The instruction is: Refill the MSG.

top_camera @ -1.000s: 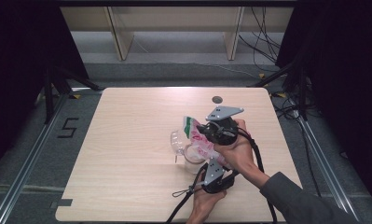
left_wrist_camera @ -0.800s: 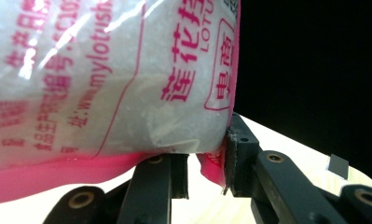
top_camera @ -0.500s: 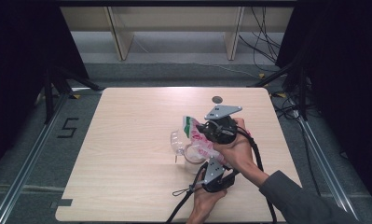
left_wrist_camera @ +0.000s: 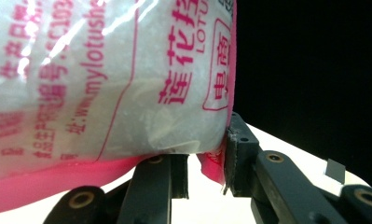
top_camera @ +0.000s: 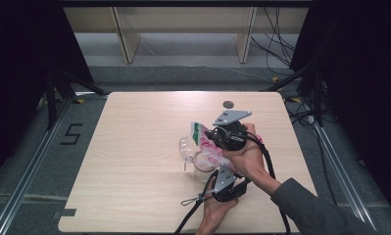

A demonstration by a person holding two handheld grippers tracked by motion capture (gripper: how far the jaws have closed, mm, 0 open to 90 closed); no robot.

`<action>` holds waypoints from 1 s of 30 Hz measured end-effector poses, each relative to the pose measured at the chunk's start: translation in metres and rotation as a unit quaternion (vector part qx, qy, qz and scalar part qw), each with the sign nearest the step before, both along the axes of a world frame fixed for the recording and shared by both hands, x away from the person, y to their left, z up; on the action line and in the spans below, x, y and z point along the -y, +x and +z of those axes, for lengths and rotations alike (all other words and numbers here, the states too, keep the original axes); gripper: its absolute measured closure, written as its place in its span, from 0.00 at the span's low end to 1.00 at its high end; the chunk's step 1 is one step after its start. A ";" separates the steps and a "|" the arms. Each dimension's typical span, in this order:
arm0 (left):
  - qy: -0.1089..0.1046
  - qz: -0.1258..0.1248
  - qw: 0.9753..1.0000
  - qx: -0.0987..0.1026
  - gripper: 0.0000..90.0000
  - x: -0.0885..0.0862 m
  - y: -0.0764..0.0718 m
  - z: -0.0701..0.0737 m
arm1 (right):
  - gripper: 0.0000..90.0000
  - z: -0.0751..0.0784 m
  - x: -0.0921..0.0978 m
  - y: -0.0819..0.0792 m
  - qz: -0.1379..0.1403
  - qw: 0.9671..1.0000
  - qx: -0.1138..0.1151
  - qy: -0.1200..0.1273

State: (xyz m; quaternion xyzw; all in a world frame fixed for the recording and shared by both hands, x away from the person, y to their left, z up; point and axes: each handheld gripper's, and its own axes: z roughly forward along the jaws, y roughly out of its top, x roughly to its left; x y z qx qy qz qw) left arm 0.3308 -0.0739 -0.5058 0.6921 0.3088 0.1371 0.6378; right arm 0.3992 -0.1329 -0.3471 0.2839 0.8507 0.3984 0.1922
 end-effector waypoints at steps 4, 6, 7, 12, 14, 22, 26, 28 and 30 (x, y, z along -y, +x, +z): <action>-0.001 0.000 1.000 0.003 0.82 0.000 0.000 0.000 | 1.00 0.000 -0.001 0.000 0.003 1.000 0.002 -0.008; 0.001 0.000 1.000 0.003 0.82 0.000 0.000 0.000 | 1.00 -0.001 -0.001 0.002 0.009 1.000 0.014 -0.007; -0.001 -0.001 1.000 0.004 0.82 0.000 0.000 0.000 | 1.00 -0.001 -0.002 0.001 0.003 1.000 0.005 -0.001; 0.003 -0.001 1.000 0.007 0.82 0.000 0.000 0.000 | 1.00 -0.001 -0.002 -0.001 -0.002 1.000 -0.005 0.002; -0.001 -0.006 1.000 0.010 0.82 0.000 0.001 -0.001 | 1.00 0.000 -0.002 -0.001 -0.002 1.000 -0.006 -0.001; -0.001 -0.007 1.000 0.009 0.82 0.001 0.001 0.000 | 1.00 0.000 -0.002 -0.001 -0.002 1.000 -0.009 0.000; 0.003 -0.001 1.000 0.007 0.82 0.001 0.001 0.000 | 1.00 -0.001 -0.002 -0.001 -0.004 1.000 -0.007 0.001; 0.001 -0.005 1.000 0.011 0.82 0.001 0.001 0.000 | 1.00 -0.001 -0.002 -0.001 -0.004 1.000 -0.004 0.000; 0.002 -0.005 1.000 0.010 0.82 0.001 0.001 0.000 | 1.00 -0.001 -0.002 0.000 -0.004 1.000 0.000 0.000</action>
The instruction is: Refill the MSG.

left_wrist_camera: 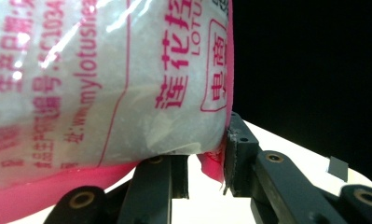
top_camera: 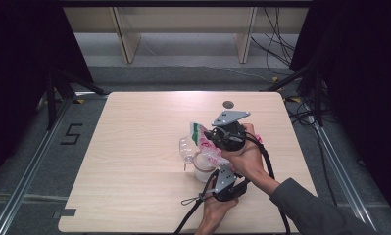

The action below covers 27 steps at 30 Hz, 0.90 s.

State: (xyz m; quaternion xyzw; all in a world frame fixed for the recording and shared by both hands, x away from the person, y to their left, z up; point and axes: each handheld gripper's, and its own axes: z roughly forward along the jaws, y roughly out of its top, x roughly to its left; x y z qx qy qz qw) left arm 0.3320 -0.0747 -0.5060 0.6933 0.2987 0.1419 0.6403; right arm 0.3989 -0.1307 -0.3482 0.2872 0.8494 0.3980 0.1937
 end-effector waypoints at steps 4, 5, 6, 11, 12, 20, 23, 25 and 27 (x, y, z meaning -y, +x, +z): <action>-0.003 0.000 1.000 0.002 0.82 0.000 0.000 0.000 | 1.00 0.000 -0.001 0.001 0.006 1.000 -0.004 0.003; -0.003 0.000 1.000 0.001 0.82 0.000 0.000 0.001 | 1.00 0.000 -0.001 0.001 0.005 1.000 -0.003 0.003; -0.005 0.000 1.000 0.002 0.82 0.001 0.001 0.001 | 1.00 0.001 0.000 0.001 0.006 1.000 -0.007 0.000; -0.005 0.002 1.000 0.001 0.82 0.002 0.001 0.002 | 1.00 0.001 0.000 0.001 0.004 1.000 -0.002 -0.001; -0.011 0.000 1.000 0.004 0.82 0.002 0.002 0.001 | 1.00 0.001 -0.001 0.001 0.003 1.000 0.000 0.000; -0.012 -0.002 1.000 -0.001 0.82 0.002 0.002 0.000 | 1.00 -0.002 -0.004 0.002 0.002 1.000 0.000 -0.007; -0.015 0.000 1.000 0.000 0.82 0.002 0.003 0.000 | 1.00 -0.002 -0.004 0.002 0.004 1.000 0.000 -0.011; -0.012 0.000 1.000 0.001 0.82 0.001 0.002 0.000 | 1.00 -0.003 -0.005 0.002 0.004 1.000 0.002 -0.011; -0.013 0.000 1.000 -0.002 0.82 0.002 0.002 -0.001 | 1.00 -0.004 -0.005 0.003 0.003 1.000 0.004 -0.009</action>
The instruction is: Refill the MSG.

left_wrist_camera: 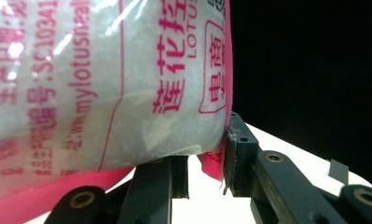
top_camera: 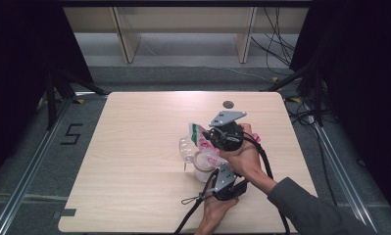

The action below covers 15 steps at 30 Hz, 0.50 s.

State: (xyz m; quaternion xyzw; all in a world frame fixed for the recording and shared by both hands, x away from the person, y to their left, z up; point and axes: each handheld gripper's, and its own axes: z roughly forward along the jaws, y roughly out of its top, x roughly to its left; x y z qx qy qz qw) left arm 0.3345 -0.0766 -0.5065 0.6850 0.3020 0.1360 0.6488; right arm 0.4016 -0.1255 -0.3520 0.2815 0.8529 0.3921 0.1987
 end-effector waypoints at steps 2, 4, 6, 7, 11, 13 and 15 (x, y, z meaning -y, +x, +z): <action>0.000 -0.003 1.000 0.000 0.82 0.000 0.000 0.000 | 1.00 -0.001 0.000 0.000 0.001 1.000 0.001 0.000; 0.005 -0.001 1.000 0.002 0.82 -0.001 0.000 0.000 | 1.00 0.000 0.000 0.000 0.002 1.000 -0.002 0.001; 0.001 0.001 1.000 0.003 0.82 0.000 0.000 0.000 | 1.00 0.000 0.001 0.001 0.010 1.000 -0.003 0.001; 0.002 -0.001 1.000 0.002 0.82 0.000 0.000 0.000 | 1.00 0.000 0.001 0.001 0.010 1.000 -0.005 0.002; 0.004 -0.002 1.000 0.000 0.82 0.000 0.000 0.000 | 1.00 -0.001 0.001 0.001 0.004 1.000 -0.004 -0.002; 0.004 -0.003 1.000 0.002 0.82 0.000 0.000 0.000 | 1.00 -0.001 0.001 0.001 0.005 1.000 0.000 -0.003; 0.003 -0.003 1.000 0.001 0.82 0.000 0.000 0.001 | 1.00 0.000 0.002 0.001 0.005 1.000 -0.001 -0.002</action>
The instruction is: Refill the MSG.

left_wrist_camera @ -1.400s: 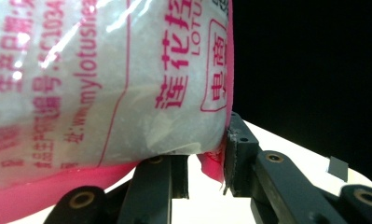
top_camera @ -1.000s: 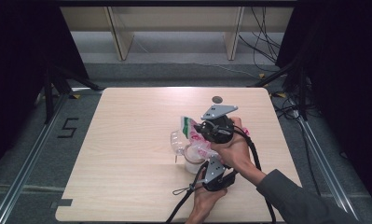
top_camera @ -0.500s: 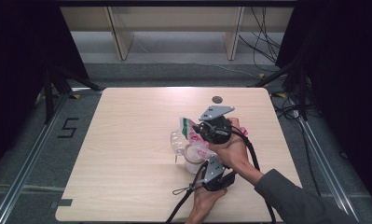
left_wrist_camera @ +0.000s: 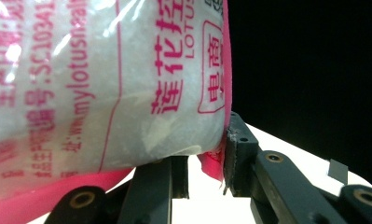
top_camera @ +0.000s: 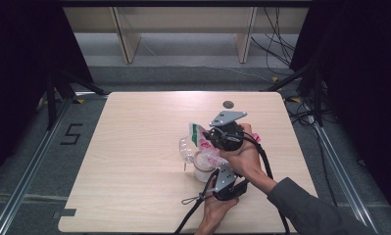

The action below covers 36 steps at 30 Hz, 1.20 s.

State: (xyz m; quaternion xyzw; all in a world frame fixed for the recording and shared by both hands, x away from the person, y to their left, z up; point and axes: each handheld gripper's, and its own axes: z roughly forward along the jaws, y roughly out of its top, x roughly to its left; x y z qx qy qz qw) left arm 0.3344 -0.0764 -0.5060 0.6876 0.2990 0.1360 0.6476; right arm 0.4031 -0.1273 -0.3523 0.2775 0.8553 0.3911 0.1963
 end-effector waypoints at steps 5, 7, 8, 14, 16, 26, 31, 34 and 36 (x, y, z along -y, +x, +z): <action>0.004 0.005 1.000 -0.001 0.82 0.000 -0.001 0.001 | 1.00 -0.002 -0.002 0.000 -0.001 1.000 -0.006 -0.001; -0.002 -0.001 1.000 0.001 0.82 0.000 0.000 0.001 | 1.00 -0.002 -0.002 0.000 -0.002 1.000 -0.004 0.000; -0.004 0.001 1.000 0.003 0.82 0.000 0.000 0.000 | 1.00 -0.002 -0.002 0.000 0.000 1.000 -0.001 -0.001; -0.002 -0.001 1.000 0.002 0.82 0.000 0.000 0.001 | 1.00 -0.003 -0.004 0.000 -0.003 1.000 -0.004 0.001; -0.010 -0.003 1.000 -0.002 0.82 0.000 0.001 0.002 | 1.00 -0.002 -0.003 0.001 -0.003 1.000 -0.004 0.006; -0.004 -0.002 1.000 0.000 0.82 0.000 0.000 0.002 | 1.00 -0.005 -0.004 0.003 0.003 1.000 0.007 -0.007; -0.003 -0.004 1.000 0.000 0.82 0.001 0.000 0.002 | 1.00 -0.004 -0.002 0.002 -0.003 1.000 -0.008 -0.002; -0.003 -0.002 1.000 0.003 0.83 0.001 0.000 0.002 | 1.00 -0.004 -0.002 0.002 -0.005 1.000 0.002 0.000; -0.005 -0.002 1.000 0.002 0.83 0.001 0.000 0.002 | 1.00 -0.004 -0.002 0.002 -0.006 1.000 -0.002 0.003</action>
